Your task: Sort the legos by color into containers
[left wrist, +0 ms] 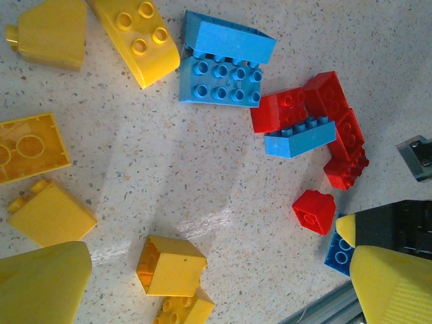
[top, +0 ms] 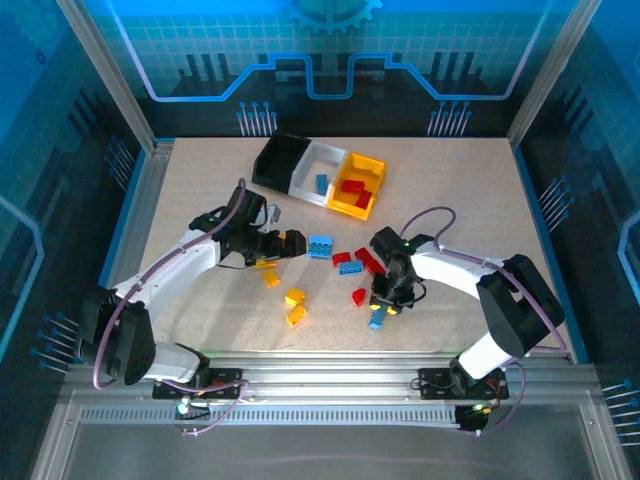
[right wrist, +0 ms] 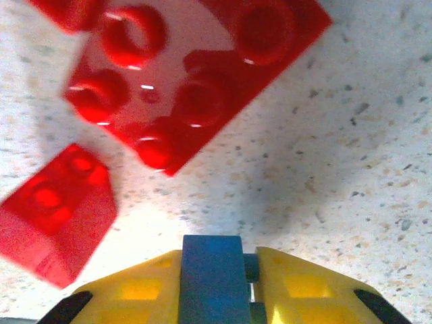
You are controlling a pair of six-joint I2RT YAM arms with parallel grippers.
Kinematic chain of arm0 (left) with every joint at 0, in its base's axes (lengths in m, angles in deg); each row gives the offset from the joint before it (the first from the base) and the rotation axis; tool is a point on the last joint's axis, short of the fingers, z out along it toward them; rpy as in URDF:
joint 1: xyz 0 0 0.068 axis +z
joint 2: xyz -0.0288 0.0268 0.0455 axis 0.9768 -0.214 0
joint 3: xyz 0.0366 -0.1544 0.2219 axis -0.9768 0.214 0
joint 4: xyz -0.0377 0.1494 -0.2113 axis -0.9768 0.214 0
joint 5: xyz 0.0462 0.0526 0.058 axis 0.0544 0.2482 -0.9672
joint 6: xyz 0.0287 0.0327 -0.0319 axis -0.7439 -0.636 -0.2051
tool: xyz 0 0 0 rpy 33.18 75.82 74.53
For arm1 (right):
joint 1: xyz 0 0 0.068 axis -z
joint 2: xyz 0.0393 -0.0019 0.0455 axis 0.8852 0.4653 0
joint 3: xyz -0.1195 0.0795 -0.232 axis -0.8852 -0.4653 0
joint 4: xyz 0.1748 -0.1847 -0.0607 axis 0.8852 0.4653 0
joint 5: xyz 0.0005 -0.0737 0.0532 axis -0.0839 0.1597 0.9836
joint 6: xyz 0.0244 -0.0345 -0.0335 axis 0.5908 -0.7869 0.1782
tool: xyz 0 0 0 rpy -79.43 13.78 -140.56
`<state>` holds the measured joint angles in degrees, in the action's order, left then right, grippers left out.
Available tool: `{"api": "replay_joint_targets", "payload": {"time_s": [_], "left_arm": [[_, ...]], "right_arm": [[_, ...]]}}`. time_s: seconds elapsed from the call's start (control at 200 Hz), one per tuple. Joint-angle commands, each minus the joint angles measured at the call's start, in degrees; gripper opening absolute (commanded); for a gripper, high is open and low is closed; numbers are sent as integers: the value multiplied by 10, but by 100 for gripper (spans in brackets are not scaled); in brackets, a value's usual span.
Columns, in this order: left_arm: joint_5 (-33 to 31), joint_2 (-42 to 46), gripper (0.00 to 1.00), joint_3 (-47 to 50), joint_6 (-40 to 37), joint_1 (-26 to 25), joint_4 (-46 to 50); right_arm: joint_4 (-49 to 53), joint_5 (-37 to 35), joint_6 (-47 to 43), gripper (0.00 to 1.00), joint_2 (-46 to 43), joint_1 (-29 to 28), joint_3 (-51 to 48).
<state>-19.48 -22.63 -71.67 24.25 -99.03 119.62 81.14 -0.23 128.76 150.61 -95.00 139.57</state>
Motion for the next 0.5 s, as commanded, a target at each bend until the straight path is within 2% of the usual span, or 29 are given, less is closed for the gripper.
{"api": "replay_joint_targets", "payload": {"time_s": [0.0, 0.25, 0.495], "left_arm": [[-5, 9, 99, 1, -20, 2, 15], [-11, 26, 99, 13, -33, 15, 23], [3, 53, 99, 23, -39, 51, 44]], "right_arm": [[27, -11, 1, 28, -26, -10, 34], [60, -14, -11, 28, -15, 1, 148], [44, 2, -39, 28, 92, 44, 316]]}}
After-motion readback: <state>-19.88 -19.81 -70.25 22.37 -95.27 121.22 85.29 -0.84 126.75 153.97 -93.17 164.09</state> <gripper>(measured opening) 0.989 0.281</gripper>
